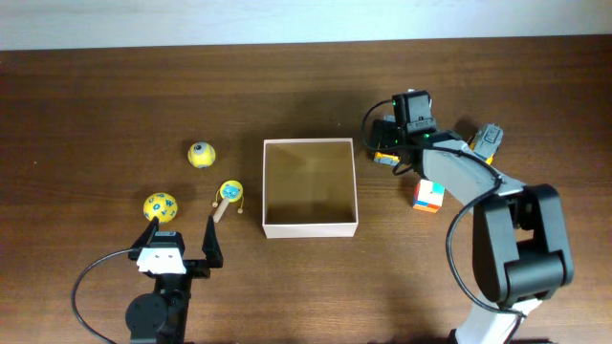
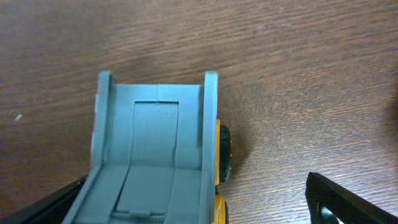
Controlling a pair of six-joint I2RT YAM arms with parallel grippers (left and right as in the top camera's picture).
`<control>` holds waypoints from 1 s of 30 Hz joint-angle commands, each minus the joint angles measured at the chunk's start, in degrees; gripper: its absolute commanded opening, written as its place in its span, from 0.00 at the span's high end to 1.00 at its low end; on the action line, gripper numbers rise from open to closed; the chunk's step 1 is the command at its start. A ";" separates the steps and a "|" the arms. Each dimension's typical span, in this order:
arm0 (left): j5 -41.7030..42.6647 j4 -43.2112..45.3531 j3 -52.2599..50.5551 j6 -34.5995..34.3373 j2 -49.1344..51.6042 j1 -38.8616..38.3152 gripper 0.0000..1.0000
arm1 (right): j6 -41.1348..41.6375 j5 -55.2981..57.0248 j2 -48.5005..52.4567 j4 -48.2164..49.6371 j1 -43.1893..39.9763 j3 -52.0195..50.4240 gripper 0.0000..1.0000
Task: Pack container
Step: 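Lower the right gripper onto the truck and close on it, then lift the truck with the right gripper and carry it over the box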
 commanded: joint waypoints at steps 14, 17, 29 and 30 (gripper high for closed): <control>0.79 0.09 -0.42 0.90 -0.39 0.28 0.01 | -4.02 -0.50 0.48 0.66 -0.24 0.76 0.35; 0.79 0.09 -0.42 0.90 -0.39 0.28 0.01 | -4.24 -0.50 0.48 0.63 -0.24 0.76 0.44; 0.79 0.09 -0.42 0.90 -0.39 0.28 0.01 | -6.80 -0.48 0.42 0.04 -0.24 0.79 0.57; 0.79 0.09 -0.42 0.90 -0.39 0.28 0.01 | -6.80 -0.48 0.39 -0.13 -0.24 0.90 0.57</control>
